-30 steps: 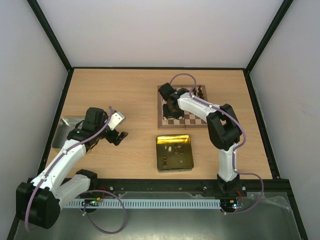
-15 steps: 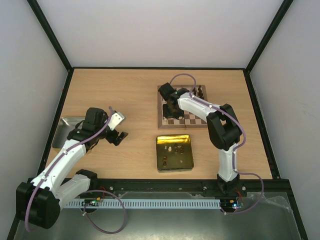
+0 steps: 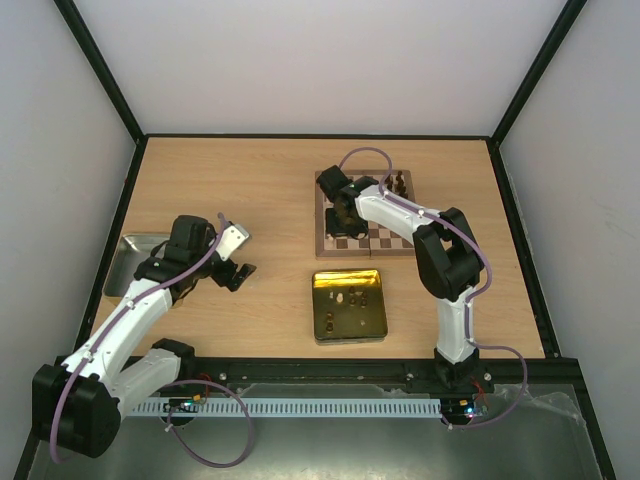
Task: Set up the chess pieces on the board
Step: Place the chess piece on the chessboard.
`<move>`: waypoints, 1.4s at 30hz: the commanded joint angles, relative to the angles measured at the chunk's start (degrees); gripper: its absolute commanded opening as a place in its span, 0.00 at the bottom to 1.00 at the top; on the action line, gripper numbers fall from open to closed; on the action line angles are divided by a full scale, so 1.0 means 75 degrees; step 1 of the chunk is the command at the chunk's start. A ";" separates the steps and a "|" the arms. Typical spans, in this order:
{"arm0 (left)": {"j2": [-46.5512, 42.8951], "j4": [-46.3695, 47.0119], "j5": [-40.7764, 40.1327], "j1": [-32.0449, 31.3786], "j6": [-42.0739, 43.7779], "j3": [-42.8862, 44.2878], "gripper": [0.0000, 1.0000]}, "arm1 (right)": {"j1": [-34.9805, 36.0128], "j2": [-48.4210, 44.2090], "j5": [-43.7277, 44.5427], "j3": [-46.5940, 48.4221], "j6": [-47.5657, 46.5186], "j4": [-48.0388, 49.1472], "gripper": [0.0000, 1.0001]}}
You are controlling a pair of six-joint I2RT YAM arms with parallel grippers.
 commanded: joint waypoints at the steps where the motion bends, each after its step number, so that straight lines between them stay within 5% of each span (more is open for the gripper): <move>1: 0.0010 0.0025 0.0028 -0.0039 -0.0082 -0.0044 0.99 | -0.0026 -0.0079 0.0149 0.0139 -0.0056 -0.0023 0.20; 28: 0.0085 0.0060 -0.0042 -0.0121 -0.0093 -0.0072 0.99 | -0.0054 -0.0708 0.0194 0.0052 -0.0011 -0.0109 0.21; 34: 0.0103 0.0070 -0.0066 -0.0136 -0.0105 -0.0073 0.99 | 0.0125 -0.1886 0.0020 -0.1295 0.0288 0.0177 0.21; 42: 0.0142 0.0068 -0.0126 -0.0213 -0.0117 -0.0066 0.99 | 0.1582 -0.2961 0.0243 -0.2938 0.1157 0.0534 0.21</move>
